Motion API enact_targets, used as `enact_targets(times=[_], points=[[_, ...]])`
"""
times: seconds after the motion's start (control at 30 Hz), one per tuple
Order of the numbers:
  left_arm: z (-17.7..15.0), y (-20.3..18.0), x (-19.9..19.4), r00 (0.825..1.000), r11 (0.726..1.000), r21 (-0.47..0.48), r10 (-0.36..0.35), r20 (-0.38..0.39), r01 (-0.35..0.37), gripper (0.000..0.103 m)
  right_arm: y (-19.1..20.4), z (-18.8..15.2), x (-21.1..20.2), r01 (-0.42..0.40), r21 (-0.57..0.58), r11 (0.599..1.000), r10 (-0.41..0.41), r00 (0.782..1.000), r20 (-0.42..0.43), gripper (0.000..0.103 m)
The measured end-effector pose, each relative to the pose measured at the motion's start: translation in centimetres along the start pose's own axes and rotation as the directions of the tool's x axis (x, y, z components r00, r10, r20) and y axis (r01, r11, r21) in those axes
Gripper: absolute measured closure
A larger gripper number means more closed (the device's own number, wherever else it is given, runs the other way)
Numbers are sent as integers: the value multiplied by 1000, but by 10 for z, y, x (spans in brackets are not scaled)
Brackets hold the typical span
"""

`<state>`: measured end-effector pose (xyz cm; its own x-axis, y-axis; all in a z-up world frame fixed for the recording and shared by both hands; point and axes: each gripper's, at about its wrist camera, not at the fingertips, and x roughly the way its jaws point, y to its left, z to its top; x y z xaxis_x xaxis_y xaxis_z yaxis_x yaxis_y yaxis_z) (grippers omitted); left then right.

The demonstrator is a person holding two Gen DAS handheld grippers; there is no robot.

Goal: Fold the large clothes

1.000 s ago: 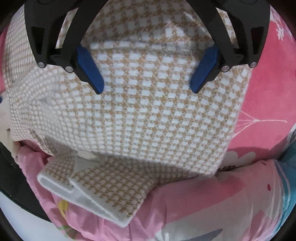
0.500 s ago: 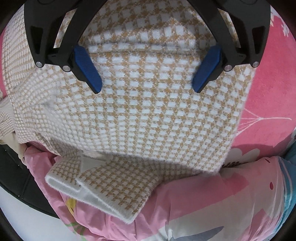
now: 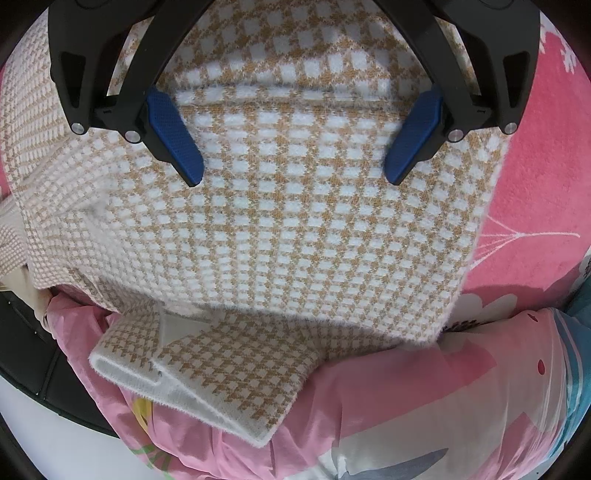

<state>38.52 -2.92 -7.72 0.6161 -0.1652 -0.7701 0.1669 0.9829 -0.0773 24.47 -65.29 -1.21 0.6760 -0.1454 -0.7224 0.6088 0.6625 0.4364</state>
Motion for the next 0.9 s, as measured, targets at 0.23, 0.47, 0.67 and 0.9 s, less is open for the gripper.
enact_targets(times=[0.23,0.47,0.67,0.9], points=[[3,-3,2,1000,1000,8,12,-5,-12,8,62,-26,-67,15,-234,972,17,991,133,83],[8,-11,7,1000,1000,12,22,-5,-22,8,143,-25,-147,-189,-348,918,262,949,176,85],[12,-9,0,1000,1000,-24,1,-7,-1,8,242,-57,-189,-327,-482,813,429,896,117,85],[26,13,-41,998,993,-99,-63,-30,60,8,376,-142,-181,-506,-600,620,571,815,-98,85]])
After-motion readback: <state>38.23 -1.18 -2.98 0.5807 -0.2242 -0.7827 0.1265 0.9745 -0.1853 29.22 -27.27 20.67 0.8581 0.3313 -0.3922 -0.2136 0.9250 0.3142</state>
